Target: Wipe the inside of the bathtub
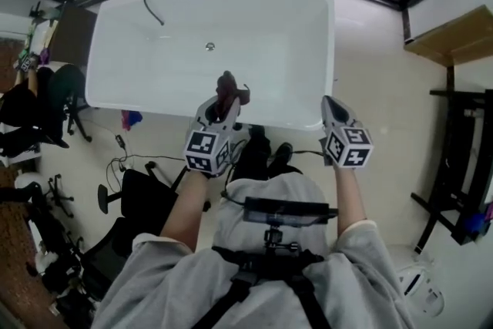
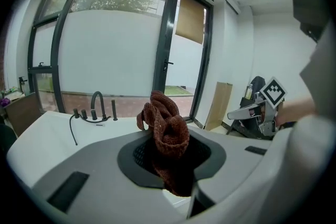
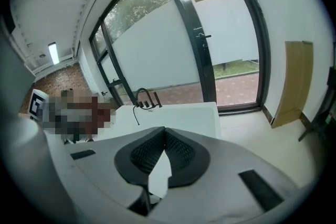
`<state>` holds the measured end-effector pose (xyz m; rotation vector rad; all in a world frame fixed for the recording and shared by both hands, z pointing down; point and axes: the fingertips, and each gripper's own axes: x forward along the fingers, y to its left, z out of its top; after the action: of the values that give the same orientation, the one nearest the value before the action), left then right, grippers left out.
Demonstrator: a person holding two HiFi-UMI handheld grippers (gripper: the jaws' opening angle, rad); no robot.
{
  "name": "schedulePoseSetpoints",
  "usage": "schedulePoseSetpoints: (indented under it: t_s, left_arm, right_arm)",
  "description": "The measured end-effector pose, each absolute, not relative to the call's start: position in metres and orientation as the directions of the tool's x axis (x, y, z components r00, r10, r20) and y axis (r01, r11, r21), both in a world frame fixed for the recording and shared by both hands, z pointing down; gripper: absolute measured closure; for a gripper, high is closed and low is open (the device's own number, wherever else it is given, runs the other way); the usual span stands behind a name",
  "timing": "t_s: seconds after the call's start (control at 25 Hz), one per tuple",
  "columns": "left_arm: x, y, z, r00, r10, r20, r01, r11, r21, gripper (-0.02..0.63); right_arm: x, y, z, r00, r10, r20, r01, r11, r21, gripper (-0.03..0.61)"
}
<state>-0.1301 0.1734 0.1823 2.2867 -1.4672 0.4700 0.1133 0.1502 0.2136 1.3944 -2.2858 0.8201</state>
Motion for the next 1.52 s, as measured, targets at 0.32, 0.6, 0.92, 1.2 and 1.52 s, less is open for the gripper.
schedulePoseSetpoints:
  t_s: [0.32,0.6,0.92,1.2,1.52]
  left_arm:
    - [-0.146,0.200,0.156,0.349,-0.821,0.451,-0.934,-0.341,0.102,0.522]
    - [-0.194,0.201,0.142,0.350,-0.834,0.427,-0.934,-0.342,0.098,0.522]
    - [-0.249,0.217,0.143,0.417,-0.798,0.435,-0.903,-0.419,0.098,0.522]
    - [-0.298,0.244,0.153,0.413,-0.803,0.429,-0.908,-0.397,0.132,0.522]
    - [-0.322,0.268,0.146,0.397,-0.822,0.409,-0.917,-0.371,0.146,0.522]
  right_arm:
    - [0.125,0.185,0.209,-0.459,-0.703,0.544,-0.888,0.347,-0.301,0.569]
    - [0.095,0.205,0.194,-0.435,-0.736,0.518,-0.899,0.325,-0.293,0.569]
    - [0.037,0.241,0.199,-0.393,-0.752,0.530,-0.914,0.259,-0.311,0.569]
    - [-0.002,0.259,0.189,-0.366,-0.770,0.522,-0.925,0.240,-0.295,0.571]
    - [-0.022,0.271,0.185,-0.377,-0.759,0.530,-0.924,0.269,-0.272,0.572]
